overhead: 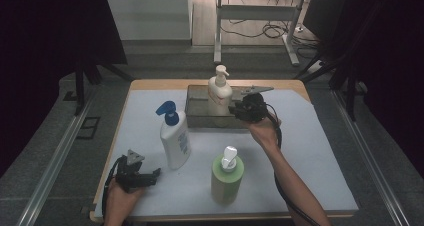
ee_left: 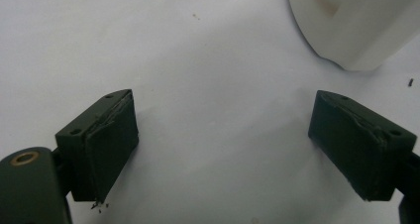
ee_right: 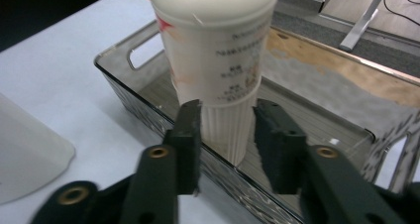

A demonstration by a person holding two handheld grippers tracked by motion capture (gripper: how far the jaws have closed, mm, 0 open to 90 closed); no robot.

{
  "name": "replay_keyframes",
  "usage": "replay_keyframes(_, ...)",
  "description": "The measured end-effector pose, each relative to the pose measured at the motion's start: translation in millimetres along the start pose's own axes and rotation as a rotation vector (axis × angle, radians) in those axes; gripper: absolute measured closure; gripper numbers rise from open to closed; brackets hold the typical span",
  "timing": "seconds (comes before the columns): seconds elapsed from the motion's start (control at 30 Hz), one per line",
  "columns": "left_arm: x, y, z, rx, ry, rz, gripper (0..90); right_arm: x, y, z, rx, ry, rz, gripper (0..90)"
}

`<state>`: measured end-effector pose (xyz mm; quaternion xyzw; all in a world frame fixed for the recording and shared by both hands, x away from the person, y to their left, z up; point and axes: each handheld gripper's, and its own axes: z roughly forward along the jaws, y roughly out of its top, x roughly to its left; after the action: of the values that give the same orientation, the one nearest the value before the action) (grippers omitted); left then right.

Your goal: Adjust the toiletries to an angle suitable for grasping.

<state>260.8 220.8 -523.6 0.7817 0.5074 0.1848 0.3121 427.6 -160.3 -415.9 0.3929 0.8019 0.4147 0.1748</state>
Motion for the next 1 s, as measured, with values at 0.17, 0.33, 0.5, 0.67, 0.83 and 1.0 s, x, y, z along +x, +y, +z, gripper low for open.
replay_keyframes(0.17,0.1,-0.1,-0.1,0.000,0.001,0.002,11.5,-6.4,-1.3,2.7,0.002,-0.020,0.017,81.3)
replay_keyframes(0.33,0.1,-0.1,-0.1,0.000,0.001,0.002,11.5,-13.2,-2.2,12.1,0.028,-0.033,0.040,88.0)
replay_keyframes(0.5,0.1,-0.1,-0.1,-0.001,0.000,0.001,11.5,-17.5,-5.0,24.3,0.046,-0.056,0.052,89.6)
replay_keyframes(0.67,0.1,0.0,0.0,0.000,-0.001,0.000,11.5,-19.1,-9.9,37.3,0.057,-0.069,0.067,89.7)
replay_keyframes(0.83,0.2,0.0,0.0,0.000,-0.001,0.000,11.5,-16.1,-12.1,45.3,0.067,-0.071,0.061,89.6)
replay_keyframes(1.0,0.3,0.1,0.0,0.001,-0.002,0.000,11.5,-15.5,-12.6,49.4,0.076,-0.080,0.071,89.7)
